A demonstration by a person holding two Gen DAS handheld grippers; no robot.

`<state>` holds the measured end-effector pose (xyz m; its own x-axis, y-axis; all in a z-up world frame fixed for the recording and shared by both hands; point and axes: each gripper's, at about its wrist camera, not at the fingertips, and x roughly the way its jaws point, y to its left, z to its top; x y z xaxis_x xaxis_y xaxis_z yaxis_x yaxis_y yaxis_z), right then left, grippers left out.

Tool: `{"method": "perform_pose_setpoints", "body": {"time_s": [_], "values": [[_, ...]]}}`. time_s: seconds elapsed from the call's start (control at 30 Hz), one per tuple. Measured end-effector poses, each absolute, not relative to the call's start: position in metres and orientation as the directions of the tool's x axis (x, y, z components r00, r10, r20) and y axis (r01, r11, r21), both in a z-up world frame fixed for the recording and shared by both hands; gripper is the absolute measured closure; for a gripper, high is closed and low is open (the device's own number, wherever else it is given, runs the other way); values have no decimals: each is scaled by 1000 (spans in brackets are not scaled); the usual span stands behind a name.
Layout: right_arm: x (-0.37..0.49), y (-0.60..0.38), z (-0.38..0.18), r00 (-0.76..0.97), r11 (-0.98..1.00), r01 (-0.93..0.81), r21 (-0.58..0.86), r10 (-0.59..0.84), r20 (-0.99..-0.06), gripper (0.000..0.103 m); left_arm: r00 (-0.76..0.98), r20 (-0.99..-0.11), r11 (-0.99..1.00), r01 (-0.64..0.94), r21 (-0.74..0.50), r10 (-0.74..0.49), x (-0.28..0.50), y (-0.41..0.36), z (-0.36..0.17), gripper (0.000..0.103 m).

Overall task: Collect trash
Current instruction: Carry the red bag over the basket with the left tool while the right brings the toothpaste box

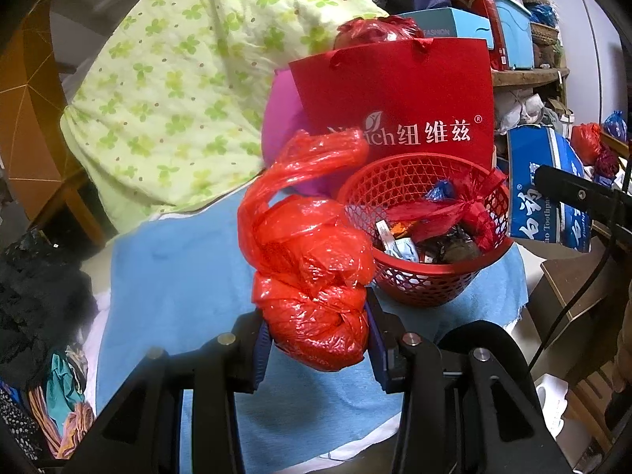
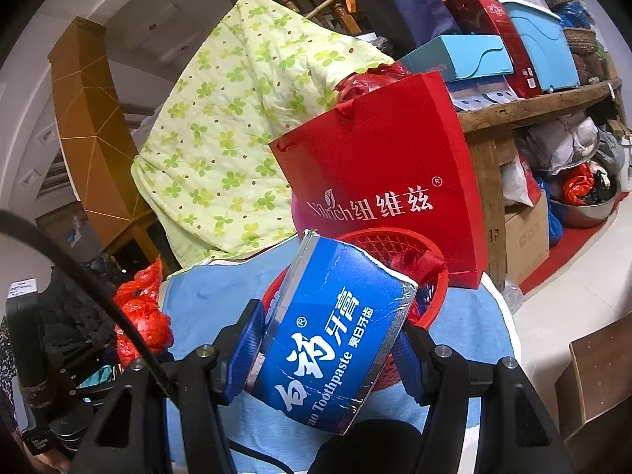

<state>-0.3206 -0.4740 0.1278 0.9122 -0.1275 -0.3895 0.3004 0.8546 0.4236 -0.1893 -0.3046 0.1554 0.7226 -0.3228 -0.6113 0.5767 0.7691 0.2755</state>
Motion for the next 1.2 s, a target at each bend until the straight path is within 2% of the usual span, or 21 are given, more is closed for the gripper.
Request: {"method": "perform_pose_setpoints", "body": {"time_s": [0.8, 1.2], "values": [[-333, -507, 124, 892, 811, 385, 441, -203, -405, 38, 653, -652, 724, 652, 225, -386, -179, -329, 154, 59], [-330, -530, 142, 900, 802, 392, 451, -234, -367, 38, 639, -648, 700, 679, 222, -415, -172, -358, 161, 59]]}}
